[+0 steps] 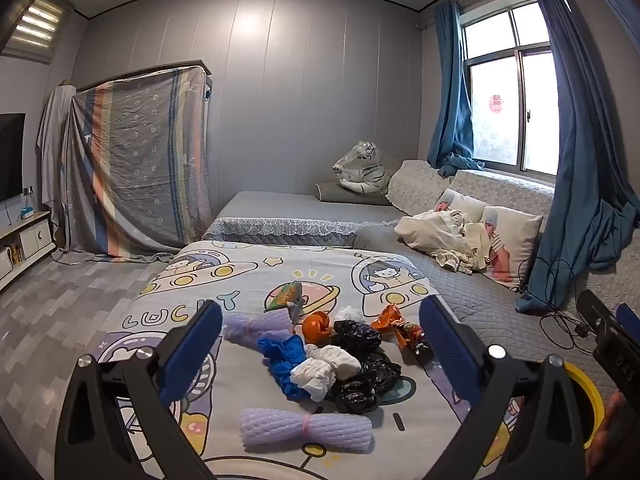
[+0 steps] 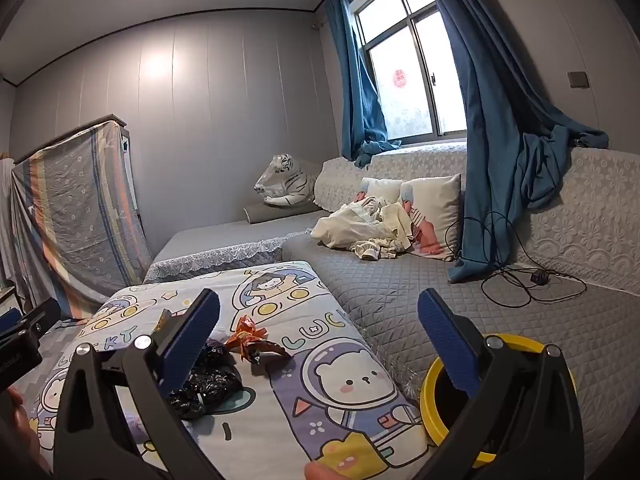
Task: Collect trash
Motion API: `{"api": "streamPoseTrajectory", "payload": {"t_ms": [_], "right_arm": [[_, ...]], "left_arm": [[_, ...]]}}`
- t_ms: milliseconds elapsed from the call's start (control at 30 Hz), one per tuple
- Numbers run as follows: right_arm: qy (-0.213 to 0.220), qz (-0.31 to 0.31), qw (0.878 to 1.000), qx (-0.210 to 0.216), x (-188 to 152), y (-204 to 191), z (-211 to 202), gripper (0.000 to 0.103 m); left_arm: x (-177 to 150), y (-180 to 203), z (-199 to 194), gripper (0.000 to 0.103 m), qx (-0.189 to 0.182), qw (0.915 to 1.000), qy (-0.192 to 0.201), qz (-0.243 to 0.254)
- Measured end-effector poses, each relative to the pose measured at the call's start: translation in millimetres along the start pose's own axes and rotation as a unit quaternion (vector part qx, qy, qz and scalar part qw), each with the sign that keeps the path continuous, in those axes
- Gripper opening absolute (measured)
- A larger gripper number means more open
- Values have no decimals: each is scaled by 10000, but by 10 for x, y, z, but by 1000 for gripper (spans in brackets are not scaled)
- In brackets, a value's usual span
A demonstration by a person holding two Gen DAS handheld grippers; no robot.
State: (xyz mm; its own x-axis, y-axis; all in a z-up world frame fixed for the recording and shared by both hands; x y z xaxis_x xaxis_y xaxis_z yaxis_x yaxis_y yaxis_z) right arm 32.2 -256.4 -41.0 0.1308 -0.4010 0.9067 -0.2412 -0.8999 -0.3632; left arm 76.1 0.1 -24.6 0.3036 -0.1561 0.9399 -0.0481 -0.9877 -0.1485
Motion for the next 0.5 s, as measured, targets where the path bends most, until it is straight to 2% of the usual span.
{"api": "streamPoseTrajectory", "payload": {"t_ms": [500], "right_arm": [[9,22,10000,3,-4,15,-5,95]], "left_arm": [[-2,6,-21,95,33,10000,22,66]]}}
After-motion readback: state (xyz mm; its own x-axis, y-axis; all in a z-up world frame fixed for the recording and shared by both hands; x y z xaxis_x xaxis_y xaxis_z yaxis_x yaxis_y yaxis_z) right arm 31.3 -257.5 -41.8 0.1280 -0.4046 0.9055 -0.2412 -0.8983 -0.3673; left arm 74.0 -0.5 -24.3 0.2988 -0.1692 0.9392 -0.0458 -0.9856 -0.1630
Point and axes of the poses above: each gripper's, at about its wrist camera, not at the fingertips, and z roughly the way its jaws point, y to its right, x to its top, the point moved 8 cm from there along z, roughly the way its jaws point, and after that the axes turned 13 degrees about z, right-handed, at the moved point
